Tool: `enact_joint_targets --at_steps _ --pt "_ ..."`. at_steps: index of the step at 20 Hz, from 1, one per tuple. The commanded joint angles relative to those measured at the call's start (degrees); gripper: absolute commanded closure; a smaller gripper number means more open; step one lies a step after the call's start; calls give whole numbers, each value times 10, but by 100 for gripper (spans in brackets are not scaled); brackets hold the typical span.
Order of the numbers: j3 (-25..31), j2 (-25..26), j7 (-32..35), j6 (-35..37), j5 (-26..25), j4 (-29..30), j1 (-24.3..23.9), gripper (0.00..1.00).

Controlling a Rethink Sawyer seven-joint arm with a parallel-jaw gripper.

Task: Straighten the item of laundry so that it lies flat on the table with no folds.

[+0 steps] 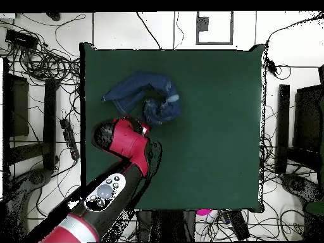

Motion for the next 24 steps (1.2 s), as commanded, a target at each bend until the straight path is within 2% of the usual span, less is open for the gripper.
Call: enact_joint_targets --at_steps 1,6,7,8,10,11,14,15,16,18,21,24 --pt "28 -48 174 303 -77 28 7 100" --pt "56 -105 161 403 -92 60 -20 100" --pt "73 -114 150 392 -80 75 -28 100" --pt "78 -106 137 334 -69 79 -34 100" --pt "71 -80 141 141 -49 92 -19 100" --pt "72 -80 135 102 -53 98 -16 100" --pt "-9 -55 198 -68 -97 95 44 100" --pt "-53 -29 232 -135 -102 91 72 100" --pt "-101 -1 256 -168 -98 87 99 100" --pt "-150 16 259 -182 -84 99 130 100" --pt "-228 14 240 -153 -74 122 175 100" --pt "-269 0 213 -123 -81 138 193 100"
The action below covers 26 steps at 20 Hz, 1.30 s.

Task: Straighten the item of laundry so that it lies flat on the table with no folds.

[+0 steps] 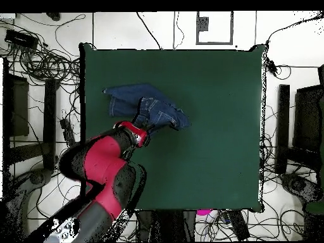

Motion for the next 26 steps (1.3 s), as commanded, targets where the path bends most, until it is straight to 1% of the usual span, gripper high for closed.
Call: enact_joint_targets --at_steps 1,6,10,14,20,26 --pt "-139 21 150 41 -14 70 74 100" --pt "-180 -24 105 96 -48 61 63 100" --pt "-201 -56 93 130 -73 62 69 100" --pt "-227 -99 78 174 -106 57 78 100" --pt "-271 -181 36 255 -160 29 90 100" --pt "-306 -230 18 327 -205 -11 99 100"
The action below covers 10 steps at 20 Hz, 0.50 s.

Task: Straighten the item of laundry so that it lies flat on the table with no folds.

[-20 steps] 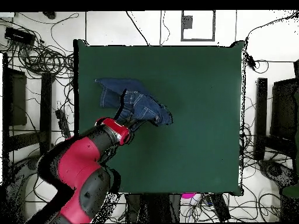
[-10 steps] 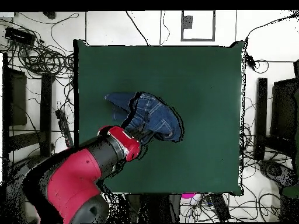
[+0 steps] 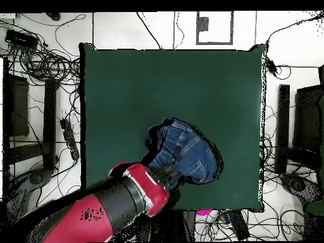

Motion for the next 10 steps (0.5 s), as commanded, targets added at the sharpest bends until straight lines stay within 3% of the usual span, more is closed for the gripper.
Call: enact_joint_targets --at_steps 1,5,10 --pt "-47 -85 -4 131 -66 -41 19 100" --pt "-35 -119 -12 129 -91 -53 7 100" --pt "33 -155 -8 56 -121 -20 -32 100"
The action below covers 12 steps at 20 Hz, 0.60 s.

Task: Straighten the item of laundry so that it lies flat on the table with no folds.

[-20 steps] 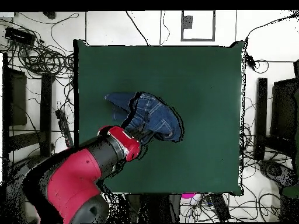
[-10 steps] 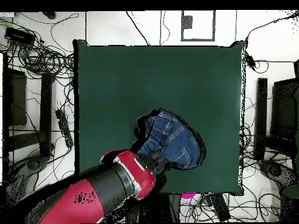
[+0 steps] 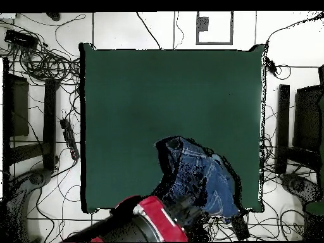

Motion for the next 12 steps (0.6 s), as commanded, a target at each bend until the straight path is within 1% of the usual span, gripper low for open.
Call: enact_joint_targets --at_steps 1,4,7,12 --pt "78 -66 -14 -31 -62 -2 -39 100" --pt "94 -93 -30 -42 -88 6 -54 100" --pt "113 -101 -17 -63 -110 14 -66 100" --pt "149 -107 22 -95 -131 31 -80 100"
